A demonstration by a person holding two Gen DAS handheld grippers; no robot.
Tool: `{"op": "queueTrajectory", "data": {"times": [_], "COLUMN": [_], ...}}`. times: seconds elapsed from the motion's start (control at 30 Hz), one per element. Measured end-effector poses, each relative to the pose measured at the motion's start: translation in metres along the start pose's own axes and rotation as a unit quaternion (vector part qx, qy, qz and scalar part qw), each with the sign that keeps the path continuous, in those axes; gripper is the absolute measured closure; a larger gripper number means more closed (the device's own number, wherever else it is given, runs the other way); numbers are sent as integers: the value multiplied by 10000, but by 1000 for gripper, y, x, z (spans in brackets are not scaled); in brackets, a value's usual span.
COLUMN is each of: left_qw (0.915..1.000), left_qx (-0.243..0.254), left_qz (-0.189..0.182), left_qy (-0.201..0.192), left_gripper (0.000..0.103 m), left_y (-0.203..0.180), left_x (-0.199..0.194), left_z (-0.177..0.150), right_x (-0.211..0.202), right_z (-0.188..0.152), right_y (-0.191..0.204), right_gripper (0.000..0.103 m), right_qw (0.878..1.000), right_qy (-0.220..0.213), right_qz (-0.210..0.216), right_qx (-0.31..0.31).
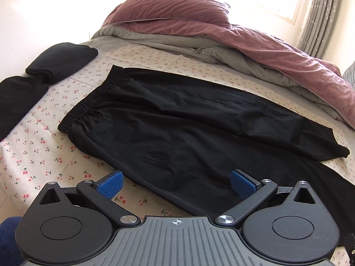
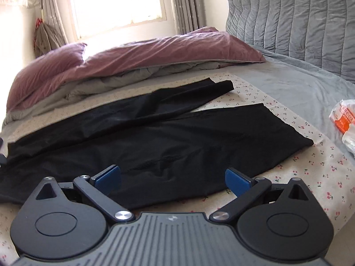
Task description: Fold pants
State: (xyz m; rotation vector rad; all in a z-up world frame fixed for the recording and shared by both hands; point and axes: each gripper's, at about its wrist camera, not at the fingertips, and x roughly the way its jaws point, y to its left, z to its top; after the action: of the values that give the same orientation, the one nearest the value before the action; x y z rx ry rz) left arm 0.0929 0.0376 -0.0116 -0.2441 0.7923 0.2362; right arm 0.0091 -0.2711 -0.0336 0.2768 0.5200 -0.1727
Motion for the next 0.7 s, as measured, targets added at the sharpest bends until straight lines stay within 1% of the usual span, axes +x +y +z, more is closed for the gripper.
{"op": "queueTrajectory", "data": {"times": [0.07,0.1,0.13,0.2,0.27,0.3,0.37,0.4,0.47,0.5,0.53,0.57,0.6,0.63,0.67,0.7], "left_qw": [9999,9998,9998,9996,9992,9985,9963,9959,9963,9959,9946,9927,9918,9906,9877,9860], "left_qx": [118,160,170,242,400,538,840,863,709,672,675,690,691,742,905,1028], "left_qz": [-33,-48,-72,-97,8,-19,46,130,298,335,442,593,649,606,552,581], "left_qy": [39,53,67,-45,-12,-133,-179,-221,-396,-497,-648,-787,-856,-972,-1148,-1177], "left_gripper": [0,0,0,0,0,0,0,0,0,0,0,0,0,0,0,0], "left_y": [-3,-3,-2,-2,-3,-4,-6,-4,2,4,6,8,10,12,13,14], "left_x": [3,4,6,12,18,20,28,34,47,55,64,74,84,92,100,107], "left_z": [-2,-3,-4,-6,-8,-12,-19,-21,-27,-30,-33,-35,-38,-41,-46,-49], "right_x": [2,5,9,23,43,53,63,67,78,87,100,115,129,143,146,147], "right_z": [-2,-3,-3,-2,-2,-3,-4,-5,-10,-17,-26,-34,-41,-50,-54,-50], "right_y": [-1,3,9,23,34,37,39,41,50,56,61,64,65,63,58,54], "right_gripper": [15,15,15,15,15,15,15,15,15,15,15,15,15,15,15,15], "right_qw": [9997,9998,9998,9972,9897,9870,9875,9881,9870,9839,9800,9763,9736,9719,9768,9797], "right_qy": [78,141,160,70,259,358,430,440,230,105,138,304,498,769,651,680], "right_qz": [157,96,-76,-433,-755,-822,-764,-696,-520,-458,-395,-360,-332,-248,-167,-90], "right_qx": [170,116,-65,-610,-1190,-1330,-1309,-1302,-1503,-1726,-1945,-2113,-2205,-2212,-2031,-1884]}}
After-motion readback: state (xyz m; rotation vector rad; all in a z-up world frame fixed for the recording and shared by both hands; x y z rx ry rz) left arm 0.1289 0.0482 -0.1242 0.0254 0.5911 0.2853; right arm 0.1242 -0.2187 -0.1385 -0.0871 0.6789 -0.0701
